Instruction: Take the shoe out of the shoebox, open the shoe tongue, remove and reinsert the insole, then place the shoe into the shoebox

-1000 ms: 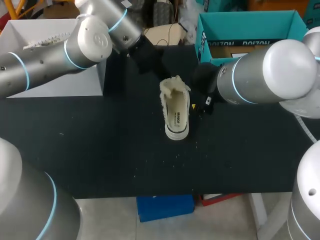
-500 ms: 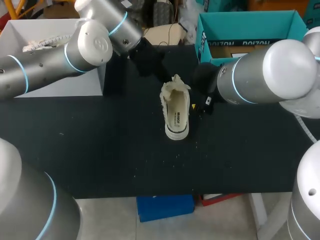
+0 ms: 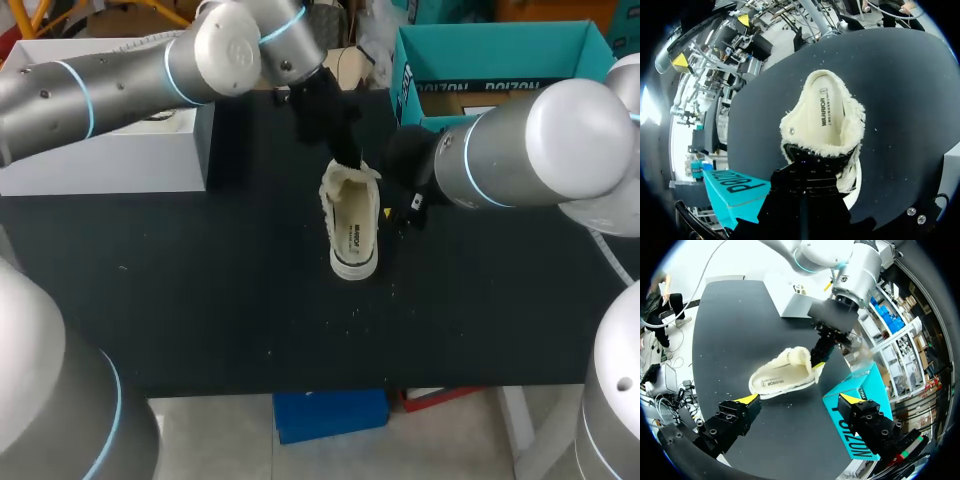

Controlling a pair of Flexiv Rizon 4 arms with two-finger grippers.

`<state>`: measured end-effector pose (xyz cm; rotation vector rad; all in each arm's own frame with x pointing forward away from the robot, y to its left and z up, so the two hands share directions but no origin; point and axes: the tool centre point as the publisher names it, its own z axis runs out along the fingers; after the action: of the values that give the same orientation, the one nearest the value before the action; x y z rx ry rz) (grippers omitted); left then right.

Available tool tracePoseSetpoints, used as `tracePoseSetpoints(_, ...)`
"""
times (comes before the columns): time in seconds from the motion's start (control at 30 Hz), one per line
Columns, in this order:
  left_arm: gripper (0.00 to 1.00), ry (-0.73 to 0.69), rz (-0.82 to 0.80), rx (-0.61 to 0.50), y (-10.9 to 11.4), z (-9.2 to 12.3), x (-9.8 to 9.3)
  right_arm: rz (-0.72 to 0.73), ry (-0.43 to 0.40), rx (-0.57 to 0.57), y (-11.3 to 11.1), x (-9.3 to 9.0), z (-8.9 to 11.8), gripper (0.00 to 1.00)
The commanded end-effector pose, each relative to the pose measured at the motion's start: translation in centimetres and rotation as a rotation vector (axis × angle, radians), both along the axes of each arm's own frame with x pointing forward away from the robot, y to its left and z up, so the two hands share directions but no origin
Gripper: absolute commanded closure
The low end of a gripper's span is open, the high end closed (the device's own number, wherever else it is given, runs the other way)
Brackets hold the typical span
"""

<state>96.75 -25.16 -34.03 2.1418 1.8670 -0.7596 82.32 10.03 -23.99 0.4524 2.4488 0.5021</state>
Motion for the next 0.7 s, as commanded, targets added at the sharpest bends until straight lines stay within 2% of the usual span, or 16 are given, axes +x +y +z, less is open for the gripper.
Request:
tracePoseSetpoints(0.03, 1.0, 0.027, -0.006, 0.075, 0.3, -0.5, -0.2, 0.001, 0.001, 0.001, 0.1, 0.1, -0.1, 0.0)
tracePoseSetpoints(0.2, 1.0, 0.06, 0.005, 0.09, 0.9, -2.0, -1.4, 0.001, 0.001, 0.001, 0.1, 0.1, -0.1, 0.0)
tracePoseSetpoints(0.47, 1.0, 0.088, -0.011, 0.093, -0.2, -3.5, -2.5, 0.001, 0.001, 0.001, 0.1, 0.1, -0.1, 0.0)
tracePoseSetpoints(0.57, 1.0, 0.079, -0.017, 0.082, -0.6, -3.3, -2.6, 0.001, 0.001, 0.001, 0.1, 0.1, -0.1, 0.0)
tracePoseSetpoints(0.7, 1.0, 0.032, -0.007, 0.054, -0.8, -1.8, -2.0, 0.001, 0.001, 0.001, 0.1, 0.1, -0.1, 0.0)
